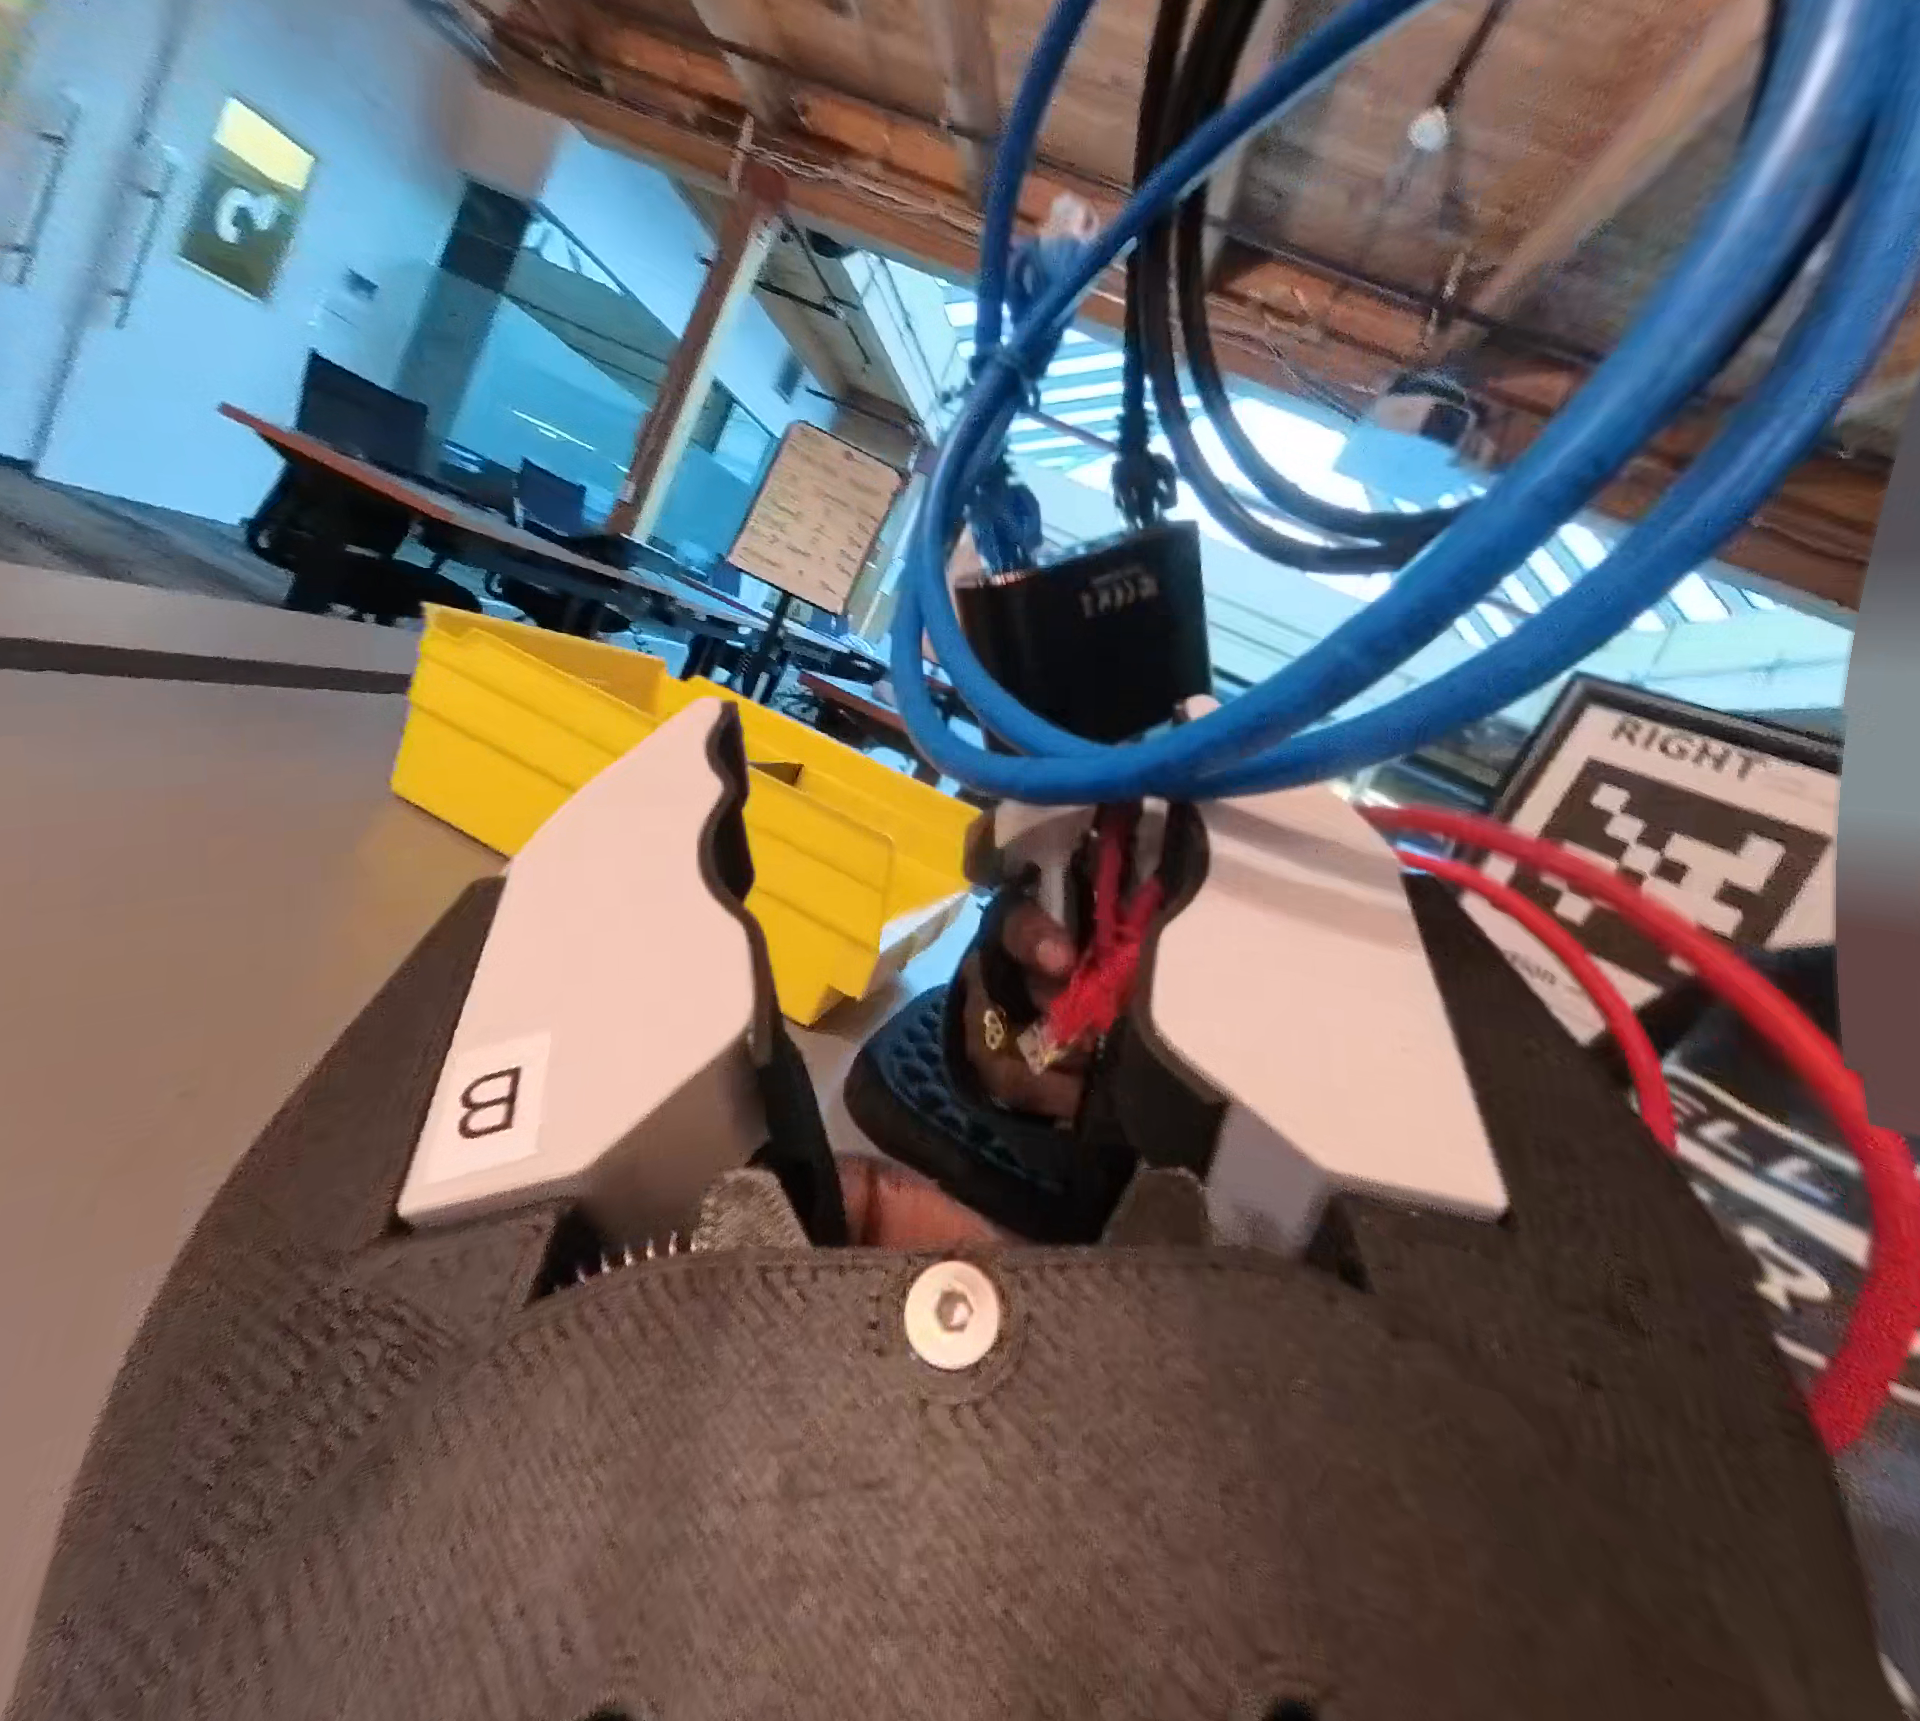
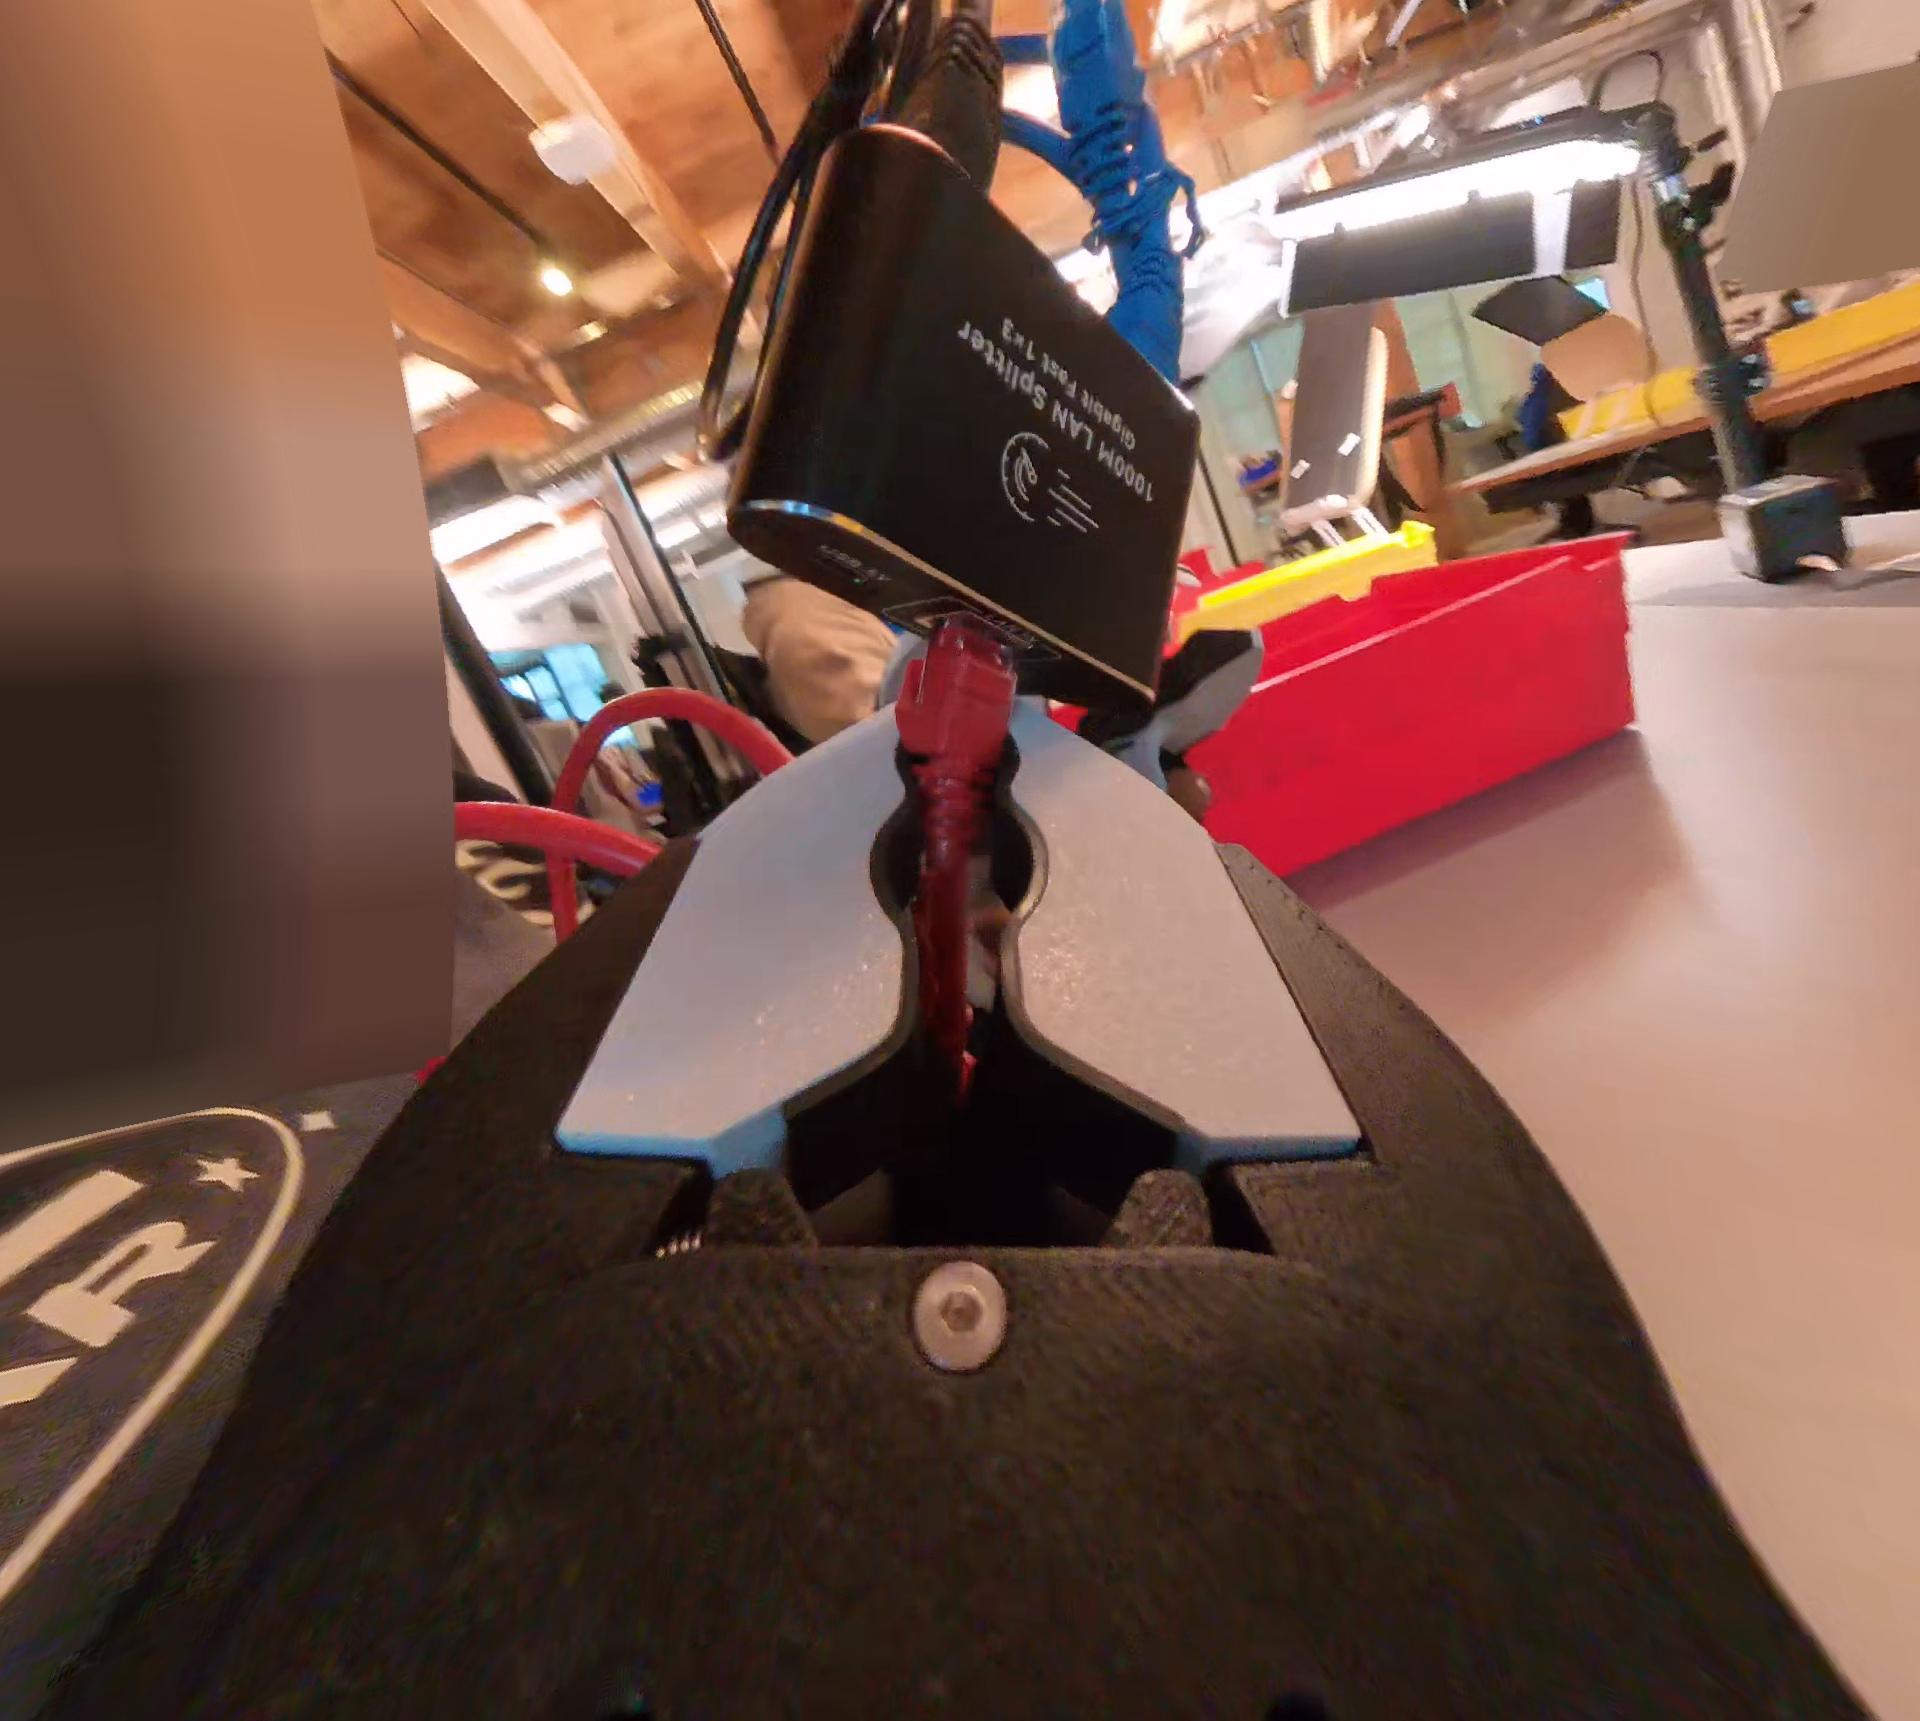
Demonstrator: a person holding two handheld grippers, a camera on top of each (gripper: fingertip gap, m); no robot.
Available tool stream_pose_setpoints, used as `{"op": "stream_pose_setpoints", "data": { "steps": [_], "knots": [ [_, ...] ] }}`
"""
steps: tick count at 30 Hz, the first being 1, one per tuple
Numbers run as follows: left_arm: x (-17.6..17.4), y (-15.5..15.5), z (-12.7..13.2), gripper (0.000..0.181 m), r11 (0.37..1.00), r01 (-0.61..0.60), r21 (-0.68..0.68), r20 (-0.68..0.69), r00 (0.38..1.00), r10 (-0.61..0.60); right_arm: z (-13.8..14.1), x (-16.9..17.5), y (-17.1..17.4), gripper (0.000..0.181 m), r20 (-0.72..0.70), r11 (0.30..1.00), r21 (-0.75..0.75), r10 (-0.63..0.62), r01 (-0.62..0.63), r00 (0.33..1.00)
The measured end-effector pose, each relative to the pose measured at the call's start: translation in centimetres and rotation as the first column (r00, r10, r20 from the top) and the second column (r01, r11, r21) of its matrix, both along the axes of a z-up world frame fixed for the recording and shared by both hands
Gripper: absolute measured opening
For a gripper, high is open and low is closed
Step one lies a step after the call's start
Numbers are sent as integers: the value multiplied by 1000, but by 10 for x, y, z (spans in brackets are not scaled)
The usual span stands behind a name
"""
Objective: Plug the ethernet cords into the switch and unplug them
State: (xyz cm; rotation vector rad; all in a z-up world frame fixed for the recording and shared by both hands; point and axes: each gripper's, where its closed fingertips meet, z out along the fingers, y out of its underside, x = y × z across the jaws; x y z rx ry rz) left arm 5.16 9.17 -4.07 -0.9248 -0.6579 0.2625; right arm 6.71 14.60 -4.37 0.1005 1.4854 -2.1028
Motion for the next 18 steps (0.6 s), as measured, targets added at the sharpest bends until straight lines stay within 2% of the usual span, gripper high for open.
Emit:
{"op": "stream_pose_setpoints", "data": {
  "steps": [3,7,9,12,14,16,18],
  "knots": [
    [1,10,-6,77,999,26,-44,-14,1000,-27,4,-3,4,8,60,998,-48,35,-32,998],
    [-2,30,-28,77,985,156,-70,93,984,-150,4,5,4,7,91,990,-66,133,-127,987],
    [0,44,-32,77,969,249,-7,127,961,-246,-1,18,-4,7,96,978,-31,208,-206,973],
    [14,50,-12,76,915,371,157,37,924,-381,-15,37,-21,10,141,944,28,321,-328,937],
    [15,47,-10,69,916,368,161,35,925,-378,-30,41,-34,7,167,931,118,323,-345,931],
    [11,46,-18,64,944,320,75,71,943,-325,-46,44,-43,7,198,909,214,317,-357,927],
    [5,37,-18,49,965,250,77,69,964,-255,-50,44,-47,8,221,904,224,316,-363,923]
  ]
}}
